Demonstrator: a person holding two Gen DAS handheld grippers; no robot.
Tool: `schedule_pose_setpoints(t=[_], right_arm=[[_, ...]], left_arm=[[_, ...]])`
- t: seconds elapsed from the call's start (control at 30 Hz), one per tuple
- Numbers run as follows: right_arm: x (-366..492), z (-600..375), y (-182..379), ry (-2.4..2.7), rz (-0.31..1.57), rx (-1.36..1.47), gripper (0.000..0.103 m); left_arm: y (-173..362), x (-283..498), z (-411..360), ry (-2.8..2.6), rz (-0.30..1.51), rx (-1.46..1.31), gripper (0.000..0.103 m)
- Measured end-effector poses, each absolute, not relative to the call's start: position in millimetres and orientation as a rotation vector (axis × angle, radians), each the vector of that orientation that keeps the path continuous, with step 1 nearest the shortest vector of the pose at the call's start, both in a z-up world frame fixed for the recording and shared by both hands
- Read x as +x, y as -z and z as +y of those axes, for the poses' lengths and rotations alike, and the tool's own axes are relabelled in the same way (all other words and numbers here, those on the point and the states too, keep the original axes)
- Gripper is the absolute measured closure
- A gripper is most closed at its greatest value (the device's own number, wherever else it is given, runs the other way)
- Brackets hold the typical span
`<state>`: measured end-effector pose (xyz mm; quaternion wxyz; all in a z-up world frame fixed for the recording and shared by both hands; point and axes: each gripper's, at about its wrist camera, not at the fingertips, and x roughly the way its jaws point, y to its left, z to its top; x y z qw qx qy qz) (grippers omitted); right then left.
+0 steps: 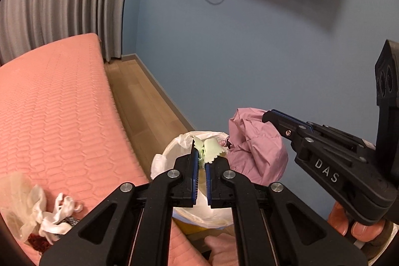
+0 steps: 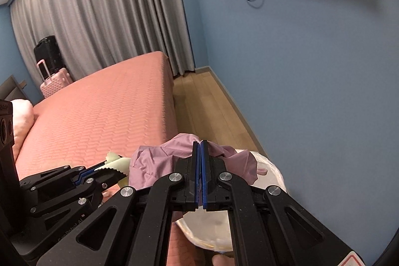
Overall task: Collect trash
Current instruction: 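Carry the lilac cloth to the wastebasket and open the right tool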
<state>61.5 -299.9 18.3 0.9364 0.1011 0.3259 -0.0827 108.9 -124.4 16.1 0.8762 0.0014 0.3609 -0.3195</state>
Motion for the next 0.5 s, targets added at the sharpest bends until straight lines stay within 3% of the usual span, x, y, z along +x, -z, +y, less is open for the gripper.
schedule_pose_setpoints(t=[0.1, 0.17, 0.2, 0.23, 0.37, 0.5], right_arm=[[68, -314, -4, 0.185, 0.689, 0.217, 0.101], [72, -319, 1, 0.199, 0.692, 0.221, 0.099], [75, -321, 3, 0.203, 0.696, 0.223, 0.098], [76, -323, 6, 0.209, 0.698, 0.222, 0.097], [79, -327, 9, 0.226, 0.696, 0.217, 0.084], [81, -325, 7, 0.234, 0.690, 0.219, 0.078]], left_arm=[[-3, 118, -136, 0.661, 0.796, 0.014, 0.093], [3, 123, -142, 0.647, 0.820, 0.020, 0.073], [5, 124, -144, 0.629, 0.820, 0.020, 0.054], [6, 124, -144, 0.613, 0.809, 0.016, 0.043], [9, 123, -144, 0.605, 0.802, 0.016, 0.040], [7, 122, -147, 0.595, 0.787, 0.032, 0.040]])
